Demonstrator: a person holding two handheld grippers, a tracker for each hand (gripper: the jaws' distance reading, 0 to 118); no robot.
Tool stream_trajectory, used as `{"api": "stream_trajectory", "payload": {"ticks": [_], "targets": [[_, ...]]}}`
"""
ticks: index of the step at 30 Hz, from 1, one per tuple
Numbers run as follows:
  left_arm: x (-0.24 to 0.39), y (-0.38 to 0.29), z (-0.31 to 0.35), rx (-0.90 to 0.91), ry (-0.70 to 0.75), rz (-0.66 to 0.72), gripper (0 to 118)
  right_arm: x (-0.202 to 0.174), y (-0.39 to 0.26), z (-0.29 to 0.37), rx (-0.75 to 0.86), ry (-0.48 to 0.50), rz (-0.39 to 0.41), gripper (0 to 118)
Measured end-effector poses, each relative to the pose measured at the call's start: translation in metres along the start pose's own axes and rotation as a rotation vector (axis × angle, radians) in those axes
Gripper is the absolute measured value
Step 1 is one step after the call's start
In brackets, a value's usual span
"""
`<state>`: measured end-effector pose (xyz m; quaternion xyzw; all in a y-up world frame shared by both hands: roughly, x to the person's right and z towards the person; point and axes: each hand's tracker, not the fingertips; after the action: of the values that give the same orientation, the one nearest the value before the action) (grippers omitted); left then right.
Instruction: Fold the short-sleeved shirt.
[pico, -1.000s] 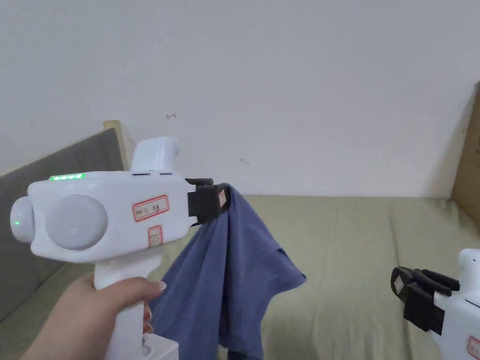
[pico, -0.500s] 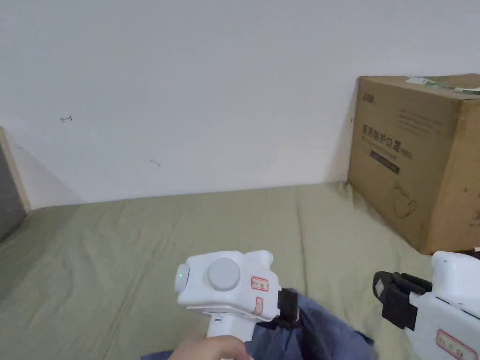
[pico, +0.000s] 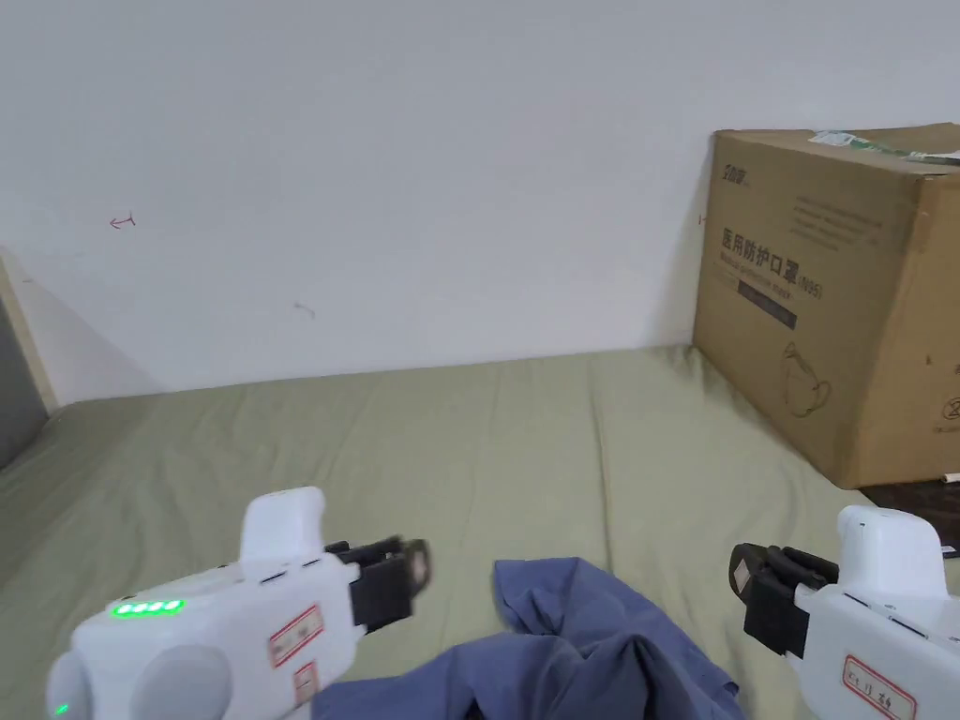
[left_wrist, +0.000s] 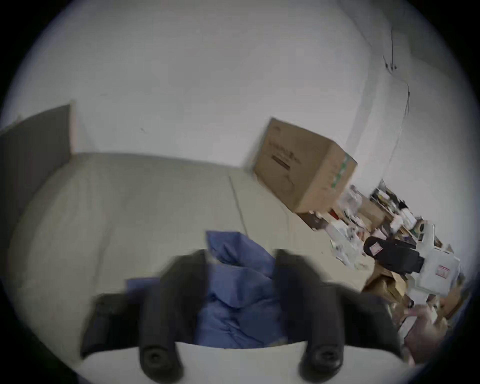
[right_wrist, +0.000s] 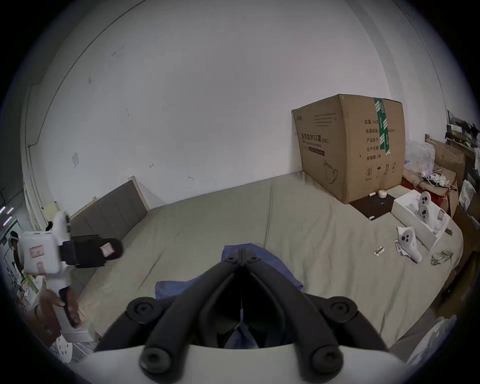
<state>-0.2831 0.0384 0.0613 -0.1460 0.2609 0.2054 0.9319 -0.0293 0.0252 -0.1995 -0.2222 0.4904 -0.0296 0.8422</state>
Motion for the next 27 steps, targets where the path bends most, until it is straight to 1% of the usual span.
{"api": "stream_trajectory", "payload": {"ticks": [1, 2, 6, 8, 10, 11, 12, 13, 14, 15, 16, 18, 21, 23, 24, 25, 26, 27], "targets": [[-0.004, -0.005, 0.01, 0.013, 0.062, -0.023, 0, -0.002, 0.0, 0.0, 0.003, 0.0, -0.003, 0], [-0.009, -0.011, 0.022, 0.04, 0.123, -0.059, 0, -0.004, 0.0, 0.0, 0.002, -0.001, -0.006, 0], [-0.031, -0.022, 0.027, -0.084, 0.166, -0.063, 0, -0.01, -0.002, -0.001, -0.002, 0.018, -0.002, 0], [-0.041, -0.023, 0.016, -0.159, 0.212, -0.021, 0, -0.014, -0.003, -0.004, -0.007, 0.014, 0.014, 0], [-0.06, -0.026, -0.009, -0.277, 0.243, 0.066, 0, -0.014, -0.005, -0.007, -0.022, 0.015, 0.023, 0], [-0.084, -0.028, -0.032, -0.363, 0.256, 0.106, 7, -0.014, -0.007, -0.009, -0.033, 0.014, 0.025, 0], [-0.096, -0.034, -0.048, -0.42, 0.235, 0.145, 33, -0.012, -0.009, -0.013, -0.044, 0.012, 0.026, 0], [-0.106, -0.043, -0.063, -0.461, 0.217, 0.182, 90, -0.01, -0.011, -0.016, -0.052, 0.009, 0.028, 0], [-0.114, -0.054, -0.079, -0.484, 0.209, 0.21, 115, -0.009, -0.014, -0.018, -0.059, 0.005, 0.029, 0], [-0.117, -0.064, -0.088, -0.519, 0.203, 0.222, 115, -0.008, -0.015, -0.019, -0.066, 0.0, 0.028, 0], [-0.12, -0.073, -0.098, -0.489, 0.209, 0.202, 116, -0.007, -0.017, -0.021, -0.077, -0.008, 0.026, 0], [-0.125, -0.087, -0.131, -0.535, 0.233, 0.19, 112, -0.005, -0.019, -0.024, -0.097, -0.017, 0.021, 0], [-0.134, -0.109, -0.174, -0.593, 0.216, 0.189, 113, -0.002, -0.023, -0.027, -0.124, -0.041, 0.032, 0], [-0.144, -0.13, -0.199, -0.683, 0.236, 0.221, 113, 0.001, -0.025, -0.031, -0.143, -0.059, 0.041, 0], [-0.143, -0.137, -0.201, -0.718, 0.207, 0.25, 111, 0.006, -0.028, -0.036, -0.15, -0.066, 0.043, 0], [-0.134, -0.137, -0.195, -0.702, 0.222, 0.167, 110, 0.009, -0.029, -0.04, -0.162, -0.074, 0.044, 0], [-0.126, -0.131, -0.185, -0.66, 0.22, 0.064, 103, 0.013, -0.03, -0.043, -0.176, -0.083, 0.039, 0], [-0.11, -0.124, -0.166, -0.645, 0.195, 0.029, 78, 0.017, -0.031, -0.048, -0.186, -0.082, 0.023, 0]]}}
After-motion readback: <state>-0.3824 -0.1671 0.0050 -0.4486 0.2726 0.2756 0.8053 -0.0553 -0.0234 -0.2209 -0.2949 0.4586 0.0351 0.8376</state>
